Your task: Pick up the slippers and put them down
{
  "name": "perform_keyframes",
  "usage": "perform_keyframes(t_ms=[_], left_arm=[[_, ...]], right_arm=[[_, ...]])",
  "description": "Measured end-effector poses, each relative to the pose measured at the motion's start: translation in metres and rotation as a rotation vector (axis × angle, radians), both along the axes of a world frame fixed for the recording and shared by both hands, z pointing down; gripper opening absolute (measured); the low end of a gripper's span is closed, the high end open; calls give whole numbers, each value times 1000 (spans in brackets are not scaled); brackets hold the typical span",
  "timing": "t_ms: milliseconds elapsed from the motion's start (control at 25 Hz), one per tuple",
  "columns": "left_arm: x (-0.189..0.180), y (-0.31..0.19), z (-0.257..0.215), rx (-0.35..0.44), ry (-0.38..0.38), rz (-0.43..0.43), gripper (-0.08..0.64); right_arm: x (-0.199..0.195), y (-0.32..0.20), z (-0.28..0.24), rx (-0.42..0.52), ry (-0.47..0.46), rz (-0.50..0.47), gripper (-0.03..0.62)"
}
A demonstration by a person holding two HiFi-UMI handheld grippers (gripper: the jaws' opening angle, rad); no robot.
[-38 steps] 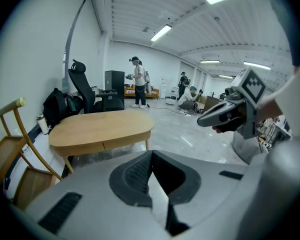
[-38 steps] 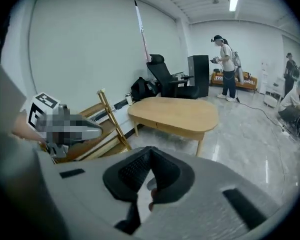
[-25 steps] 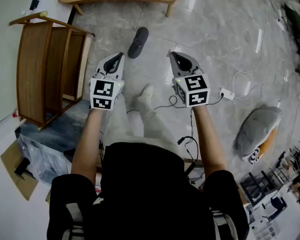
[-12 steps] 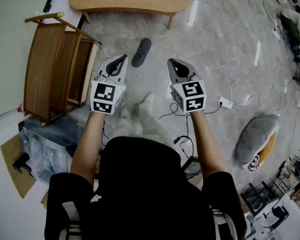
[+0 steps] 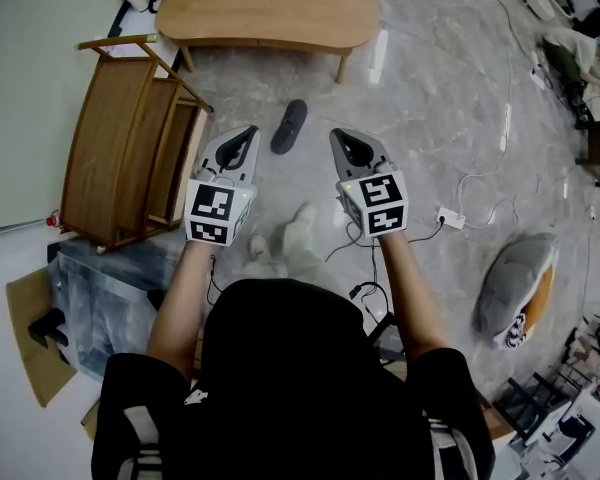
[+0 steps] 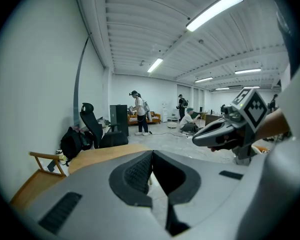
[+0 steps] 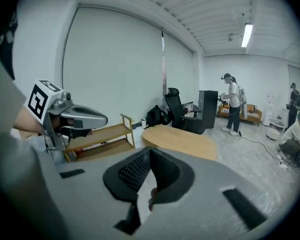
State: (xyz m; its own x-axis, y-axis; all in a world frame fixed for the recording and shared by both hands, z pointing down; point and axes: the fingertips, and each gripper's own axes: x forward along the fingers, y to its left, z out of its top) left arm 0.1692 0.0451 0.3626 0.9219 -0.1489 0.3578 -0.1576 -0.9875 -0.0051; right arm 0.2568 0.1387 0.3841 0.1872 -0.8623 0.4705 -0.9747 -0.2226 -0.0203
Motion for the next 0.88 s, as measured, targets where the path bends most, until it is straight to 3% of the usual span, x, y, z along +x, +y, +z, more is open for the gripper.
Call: perform_keyframes(t_ms=[240,880], left_arm=[[-34,-2,-34,20,52,-27,6],[-91,3,-125,79,206,-1,6]], right_arm=[[-44,-4,-31,27,33,-25,-14],[-112,-16,-155,253,161,-17,-14]])
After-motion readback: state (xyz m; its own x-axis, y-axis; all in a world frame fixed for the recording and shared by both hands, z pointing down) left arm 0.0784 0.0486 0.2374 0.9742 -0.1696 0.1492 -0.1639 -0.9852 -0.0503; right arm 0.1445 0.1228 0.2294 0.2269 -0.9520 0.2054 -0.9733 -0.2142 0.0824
